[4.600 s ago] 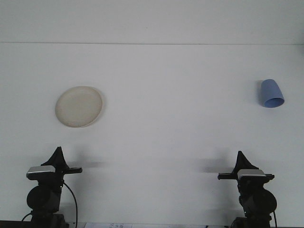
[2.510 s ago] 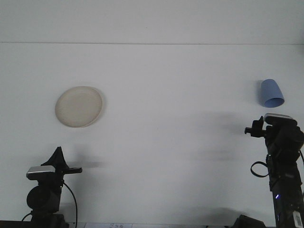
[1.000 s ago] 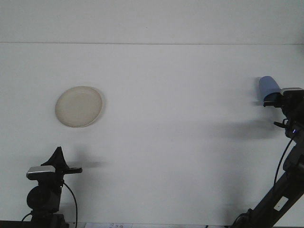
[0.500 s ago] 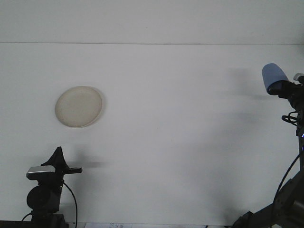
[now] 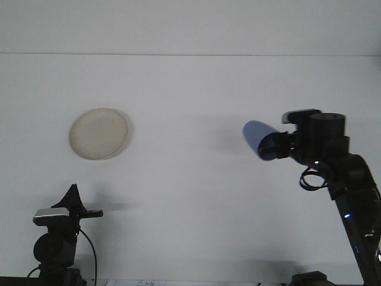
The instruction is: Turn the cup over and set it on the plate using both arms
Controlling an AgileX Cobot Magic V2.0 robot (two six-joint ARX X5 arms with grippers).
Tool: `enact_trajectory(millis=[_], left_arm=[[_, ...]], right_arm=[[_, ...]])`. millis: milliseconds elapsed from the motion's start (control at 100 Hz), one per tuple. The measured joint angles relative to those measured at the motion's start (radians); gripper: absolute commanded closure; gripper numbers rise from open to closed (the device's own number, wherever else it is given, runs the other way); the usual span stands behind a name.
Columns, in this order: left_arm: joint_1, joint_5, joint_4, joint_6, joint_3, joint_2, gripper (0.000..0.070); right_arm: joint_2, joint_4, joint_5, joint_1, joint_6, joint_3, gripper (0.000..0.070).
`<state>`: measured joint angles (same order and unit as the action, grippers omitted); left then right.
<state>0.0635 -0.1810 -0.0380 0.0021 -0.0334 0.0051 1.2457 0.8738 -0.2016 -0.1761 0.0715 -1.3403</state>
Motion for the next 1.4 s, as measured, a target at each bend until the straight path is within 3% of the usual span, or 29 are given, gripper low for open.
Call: enact_trajectory(millis=[140,390,970,1030,1180,1400], left_arm=[[0.000,0.000,0.000,0.000,0.000,0.000,0.0684],[0.000,0.000,0.000,0.000,0.000,0.000,0.0685],[0.000,0.000,0.000,0.000,0.000,0.000,0.0685],[0.000,0.000,0.000,0.000,0.000,0.000,0.0685],[0.000,0.000,0.000,0.000,0.000,0.000,0.0685],[0.000,0.000,0.000,0.000,0.000,0.000,0.0684]], right_arm=[[0.042,0.154,0.094,-0.255,-0.008,-0.002,0.0700],[0.173,0.280,0.097,-0.554,-0.007,-0.002,0.0700],[0.404,0.436,0.143,-0.690,-0.051,-0.008,0.0693],[0.404,0.438,0.144,-0.694,-0.055,-0.009,0.0642],[0.407,0.430,0.149,-0.696,-0.062,-0.009,0.0352],[0.378,0.387,0.149,-0.695,-0.075,-0.010,0.0336]])
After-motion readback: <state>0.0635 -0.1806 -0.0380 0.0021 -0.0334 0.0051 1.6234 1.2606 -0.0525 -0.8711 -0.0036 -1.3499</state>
